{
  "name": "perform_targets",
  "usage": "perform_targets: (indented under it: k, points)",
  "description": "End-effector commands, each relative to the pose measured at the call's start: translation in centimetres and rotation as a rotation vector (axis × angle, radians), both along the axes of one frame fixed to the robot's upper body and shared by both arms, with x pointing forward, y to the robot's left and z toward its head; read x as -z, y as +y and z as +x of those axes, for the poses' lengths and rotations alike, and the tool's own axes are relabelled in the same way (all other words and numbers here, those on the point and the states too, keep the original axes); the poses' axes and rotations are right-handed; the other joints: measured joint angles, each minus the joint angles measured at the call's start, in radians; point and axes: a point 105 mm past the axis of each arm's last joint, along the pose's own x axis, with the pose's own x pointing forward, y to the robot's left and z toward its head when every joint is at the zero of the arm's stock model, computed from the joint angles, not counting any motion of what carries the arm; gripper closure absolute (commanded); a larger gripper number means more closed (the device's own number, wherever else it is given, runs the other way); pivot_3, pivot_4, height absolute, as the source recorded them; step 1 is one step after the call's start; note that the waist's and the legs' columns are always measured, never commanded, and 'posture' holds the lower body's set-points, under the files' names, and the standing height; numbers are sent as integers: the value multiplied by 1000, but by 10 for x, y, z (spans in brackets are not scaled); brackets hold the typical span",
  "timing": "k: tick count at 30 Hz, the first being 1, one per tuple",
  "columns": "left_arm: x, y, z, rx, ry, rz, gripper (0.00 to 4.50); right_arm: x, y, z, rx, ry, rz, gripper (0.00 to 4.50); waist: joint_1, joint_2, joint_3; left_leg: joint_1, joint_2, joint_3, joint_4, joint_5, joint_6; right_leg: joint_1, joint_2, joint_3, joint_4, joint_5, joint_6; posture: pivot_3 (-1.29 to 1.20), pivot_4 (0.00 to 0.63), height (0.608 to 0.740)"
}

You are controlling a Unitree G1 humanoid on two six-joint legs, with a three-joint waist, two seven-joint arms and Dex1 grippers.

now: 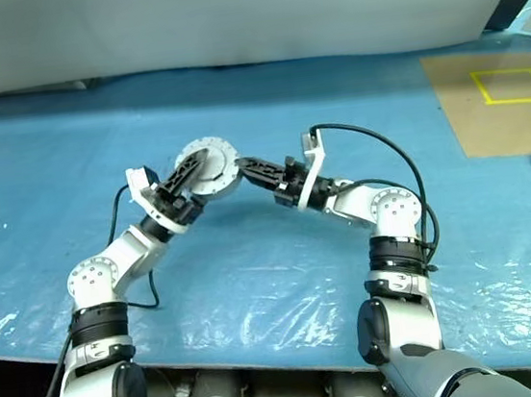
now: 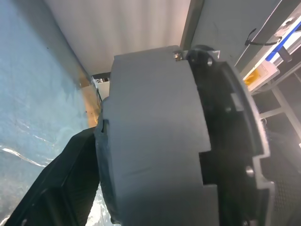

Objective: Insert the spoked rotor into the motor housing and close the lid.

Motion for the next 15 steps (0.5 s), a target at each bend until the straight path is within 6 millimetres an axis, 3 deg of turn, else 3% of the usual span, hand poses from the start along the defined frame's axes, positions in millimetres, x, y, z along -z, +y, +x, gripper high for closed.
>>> perform_targets:
  k: [1,6,15]
  points:
    - [-10,1,0,-16,-50,2,387,-26,2,-8,-30,-97,75,3389,0,0,0,0,0,0,0,0,0,0,0,0,0,0,0,0,150,740]
    - [-7,-4,3,-21,-39,41,1717,-23,4,-6,-24,-85,54,3389,1,0,0,0,0,0,0,0,0,0,0,0,0,0,0,0,150,740]
    - [-12,-7,5,-34,-56,41,1749,-17,6,-1,44,-106,-32,3389,1,0,0,0,0,0,0,0,0,0,0,0,0,0,0,0,150,740]
